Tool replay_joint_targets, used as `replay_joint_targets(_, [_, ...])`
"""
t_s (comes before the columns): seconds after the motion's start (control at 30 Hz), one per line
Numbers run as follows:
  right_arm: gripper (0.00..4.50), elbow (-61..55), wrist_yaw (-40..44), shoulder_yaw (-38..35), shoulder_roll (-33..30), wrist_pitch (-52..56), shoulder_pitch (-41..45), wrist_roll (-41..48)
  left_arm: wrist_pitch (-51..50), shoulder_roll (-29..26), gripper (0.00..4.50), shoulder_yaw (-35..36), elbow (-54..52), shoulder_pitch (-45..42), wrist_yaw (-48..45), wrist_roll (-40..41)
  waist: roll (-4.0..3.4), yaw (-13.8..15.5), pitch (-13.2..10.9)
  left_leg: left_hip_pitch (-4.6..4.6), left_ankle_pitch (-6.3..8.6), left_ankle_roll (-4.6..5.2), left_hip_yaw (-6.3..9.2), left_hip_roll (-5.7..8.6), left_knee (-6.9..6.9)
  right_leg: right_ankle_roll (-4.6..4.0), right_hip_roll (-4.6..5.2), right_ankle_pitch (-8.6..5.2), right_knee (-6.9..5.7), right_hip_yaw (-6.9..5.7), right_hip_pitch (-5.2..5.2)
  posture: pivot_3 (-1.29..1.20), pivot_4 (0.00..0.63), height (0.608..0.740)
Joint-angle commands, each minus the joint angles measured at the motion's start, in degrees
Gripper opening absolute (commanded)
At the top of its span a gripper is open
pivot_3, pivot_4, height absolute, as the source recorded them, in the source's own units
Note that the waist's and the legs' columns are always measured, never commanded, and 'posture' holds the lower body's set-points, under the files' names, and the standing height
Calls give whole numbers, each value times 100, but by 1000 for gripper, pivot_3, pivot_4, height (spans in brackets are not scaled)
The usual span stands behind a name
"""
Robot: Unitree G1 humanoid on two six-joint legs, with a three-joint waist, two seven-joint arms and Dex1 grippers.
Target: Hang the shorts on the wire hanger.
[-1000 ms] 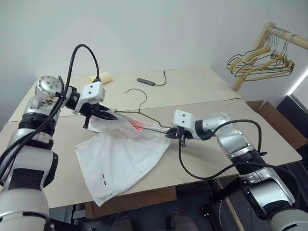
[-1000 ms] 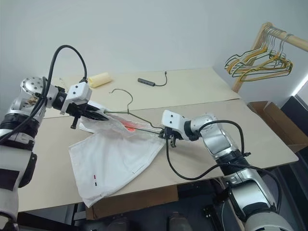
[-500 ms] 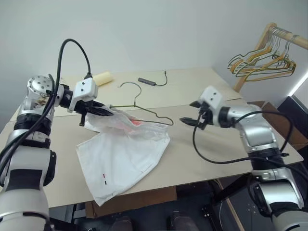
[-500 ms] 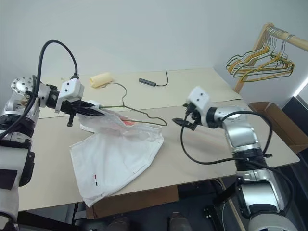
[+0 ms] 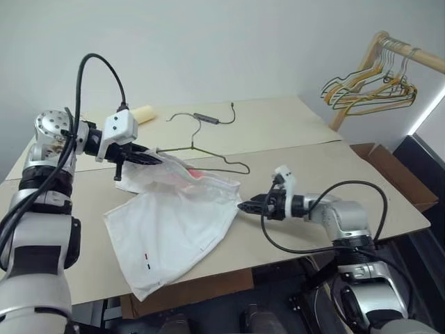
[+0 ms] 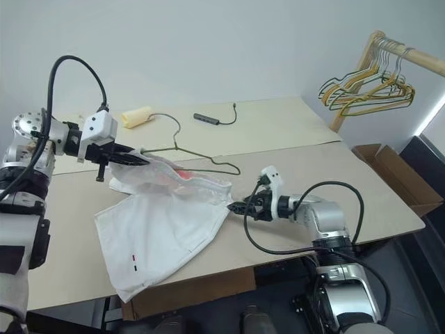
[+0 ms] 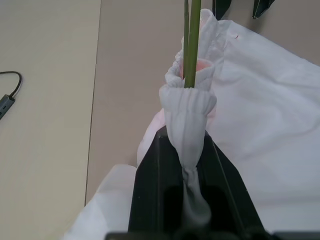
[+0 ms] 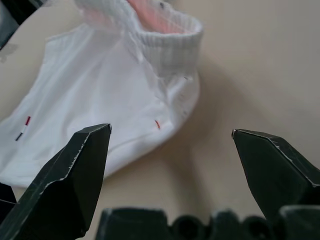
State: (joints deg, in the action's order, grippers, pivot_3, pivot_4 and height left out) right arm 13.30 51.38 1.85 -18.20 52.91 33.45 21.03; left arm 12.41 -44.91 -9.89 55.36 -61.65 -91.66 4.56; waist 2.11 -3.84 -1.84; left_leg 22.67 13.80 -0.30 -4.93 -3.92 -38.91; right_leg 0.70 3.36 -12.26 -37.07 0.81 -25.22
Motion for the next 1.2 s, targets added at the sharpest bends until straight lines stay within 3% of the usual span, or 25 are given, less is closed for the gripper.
replay_joint_targets(0.03, [3611,114,-17,-90,119,-33,246,223,-73,-69,0,185,-303,20,-32,44,0,6,0,0,0,0,2,0,0,0,0,0,0,-1,0,23,0,740])
replay_joint_targets(0.37, [75,492,-155,101,106,-208,331,23,-516,-218,0,286,-716,285,-79,373,0,85,0,0,0,0,3,0,0,0,0,0,-1,-3,-1,36,0,740])
replay_joint_targets(0.5, [28,464,-272,200,-47,-510,307,-175,-698,-409,0,131,-1105,462,-84,729,0,96,0,1,0,0,3,-1,0,0,-1,0,-2,-3,-2,31,0,740])
replay_joint_targets(0.7, [28,636,-250,-270,-355,-696,487,-9,-824,-734,0,-136,-1354,589,-84,1238,0,126,0,0,0,0,3,-1,0,0,0,0,-2,-3,-1,21,0,740])
replay_joint_targets(0.93, [28,533,-46,-205,-811,-932,456,-41,-702,-793,0,-285,-1198,553,-84,1244,0,132,0,0,0,0,2,-1,0,1,0,-1,-1,-3,0,16,0,740])
replay_joint_targets(1.2, [28,383,-59,-204,-1093,-1034,432,-85,-384,-681,0,-233,-770,486,-19,623,0,123,0,-2,0,0,1,-1,0,0,-1,-1,-1,-2,0,8,0,740])
